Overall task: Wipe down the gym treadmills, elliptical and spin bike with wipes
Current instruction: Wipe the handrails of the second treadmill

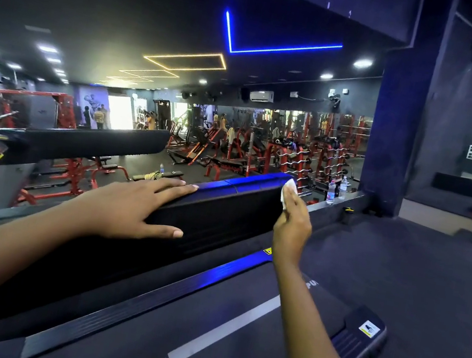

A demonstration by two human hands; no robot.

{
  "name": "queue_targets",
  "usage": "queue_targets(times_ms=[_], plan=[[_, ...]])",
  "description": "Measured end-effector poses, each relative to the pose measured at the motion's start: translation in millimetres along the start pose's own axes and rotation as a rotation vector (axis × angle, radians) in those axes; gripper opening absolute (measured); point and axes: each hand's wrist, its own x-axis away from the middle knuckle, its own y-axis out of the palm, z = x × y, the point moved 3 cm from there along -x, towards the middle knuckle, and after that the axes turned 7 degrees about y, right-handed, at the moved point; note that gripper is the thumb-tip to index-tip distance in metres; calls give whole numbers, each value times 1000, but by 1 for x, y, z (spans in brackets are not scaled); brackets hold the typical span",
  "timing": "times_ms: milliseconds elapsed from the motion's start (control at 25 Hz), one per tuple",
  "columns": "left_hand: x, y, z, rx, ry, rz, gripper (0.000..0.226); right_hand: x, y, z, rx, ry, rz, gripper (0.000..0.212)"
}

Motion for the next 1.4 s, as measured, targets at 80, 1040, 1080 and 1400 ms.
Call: queue_targets(times_ms=[80,1040,1080,1400], plan=[[0,0,1,8,0,0,100,24,0,6,10,-45,-1,46],[8,3,-9,34,9,-51,90,148,7,-64,-182,-272,-126,50],[14,2,-11,47,14,-56,87,137,0,-60,-209,-248,-113,47],[34,3,-16,38,-9,-68,71,55,13,-48,-81,134,21,49]])
